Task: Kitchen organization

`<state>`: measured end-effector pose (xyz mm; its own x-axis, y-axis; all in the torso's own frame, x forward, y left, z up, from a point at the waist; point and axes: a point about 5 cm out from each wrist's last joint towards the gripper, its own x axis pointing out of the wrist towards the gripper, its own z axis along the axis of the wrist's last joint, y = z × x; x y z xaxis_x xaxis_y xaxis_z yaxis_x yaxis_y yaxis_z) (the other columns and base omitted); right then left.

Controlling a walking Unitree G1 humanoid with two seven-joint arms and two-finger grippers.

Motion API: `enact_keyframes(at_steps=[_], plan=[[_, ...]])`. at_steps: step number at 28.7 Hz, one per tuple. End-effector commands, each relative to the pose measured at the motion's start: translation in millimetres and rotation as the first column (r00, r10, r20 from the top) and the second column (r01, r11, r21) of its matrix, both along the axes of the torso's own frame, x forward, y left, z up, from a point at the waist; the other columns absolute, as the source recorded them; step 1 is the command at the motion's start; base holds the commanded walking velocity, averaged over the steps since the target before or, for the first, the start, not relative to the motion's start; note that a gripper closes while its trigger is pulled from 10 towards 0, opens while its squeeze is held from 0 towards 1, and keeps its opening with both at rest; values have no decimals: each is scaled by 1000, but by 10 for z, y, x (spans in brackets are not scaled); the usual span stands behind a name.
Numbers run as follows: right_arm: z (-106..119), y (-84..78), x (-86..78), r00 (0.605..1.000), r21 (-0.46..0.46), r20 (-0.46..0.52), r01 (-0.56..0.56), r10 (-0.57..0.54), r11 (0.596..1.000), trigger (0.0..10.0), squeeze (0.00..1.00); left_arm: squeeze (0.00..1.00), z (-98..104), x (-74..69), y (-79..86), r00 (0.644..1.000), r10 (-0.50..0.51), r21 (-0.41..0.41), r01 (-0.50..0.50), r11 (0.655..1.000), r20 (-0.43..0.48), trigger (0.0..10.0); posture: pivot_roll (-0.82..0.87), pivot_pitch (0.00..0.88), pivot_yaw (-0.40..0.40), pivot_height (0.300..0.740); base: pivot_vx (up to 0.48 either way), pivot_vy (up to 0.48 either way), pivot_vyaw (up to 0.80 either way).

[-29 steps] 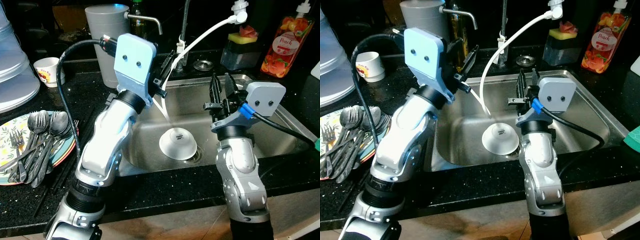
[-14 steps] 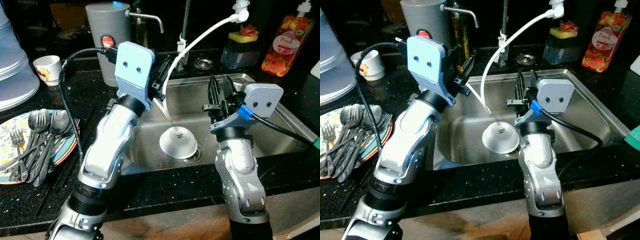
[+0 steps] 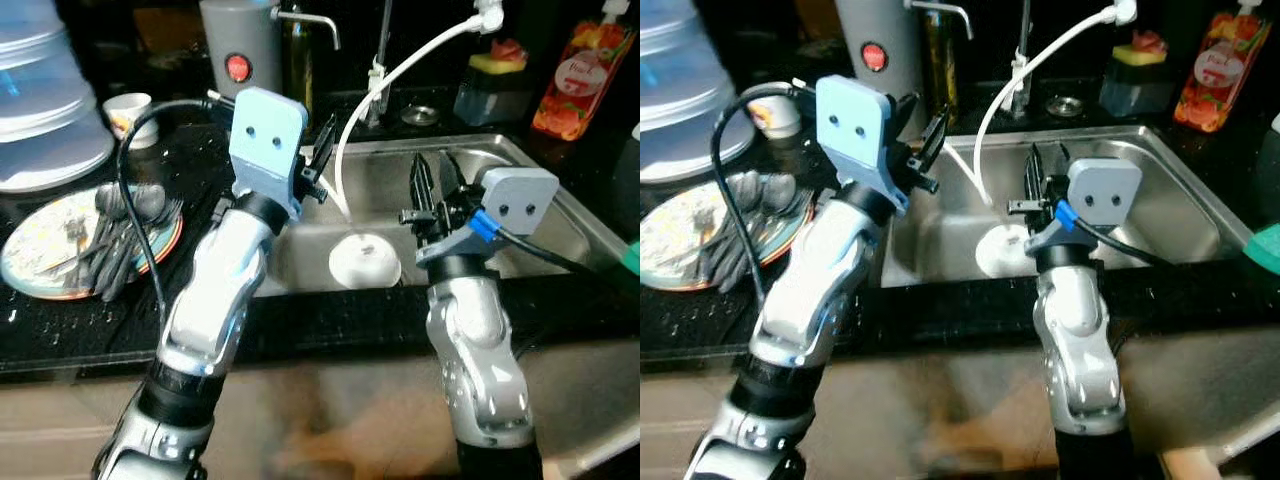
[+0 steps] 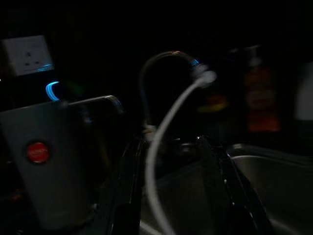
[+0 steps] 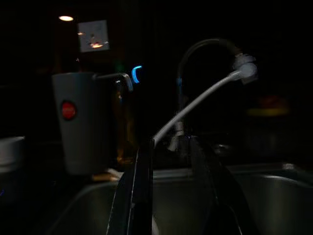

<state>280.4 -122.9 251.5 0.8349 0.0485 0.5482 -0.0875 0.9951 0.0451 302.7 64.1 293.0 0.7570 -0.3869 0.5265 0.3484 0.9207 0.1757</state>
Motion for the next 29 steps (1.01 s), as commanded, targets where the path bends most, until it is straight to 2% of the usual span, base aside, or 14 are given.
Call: enact_keyframes(at_steps=[1, 11, 21, 24, 29], plan=[[-22, -1, 7, 1000, 2, -13, 3, -3, 1000, 10000, 0, 0, -5, 2, -1, 1000, 3, -2, -3, 1000, 0, 10000, -3, 0, 23, 740, -412, 0, 0], [-18, 15, 16, 1000, 4, -11, -3, 3, 1000, 10000, 0, 0, -64, 64, 12, 999, 29, 34, -28, 999, -35, 10000, 0, 0, 25, 740, -39, 0, 0], [-27, 16, 14, 1000, -1, -13, -7, 7, 1000, 10000, 0, 0, -81, 62, 5, 999, 29, 24, -28, 999, -42, 10000, -3, 0, 26, 740, 0, 0, 0], [-28, 21, 18, 1000, -2, -13, -10, 10, 1000, 10000, 0, 0, -91, 68, 28, 998, 44, 31, -43, 999, -41, 10000, -3, 0, 26, 740, 0, 0, 0], [-32, 15, 25, 1000, -5, -14, -10, 10, 1000, 10000, 0, 0, -100, 124, 158, 994, 105, 42, -103, 994, -38, 10000, -1, 0, 23, 740, 0, 0, 0]])
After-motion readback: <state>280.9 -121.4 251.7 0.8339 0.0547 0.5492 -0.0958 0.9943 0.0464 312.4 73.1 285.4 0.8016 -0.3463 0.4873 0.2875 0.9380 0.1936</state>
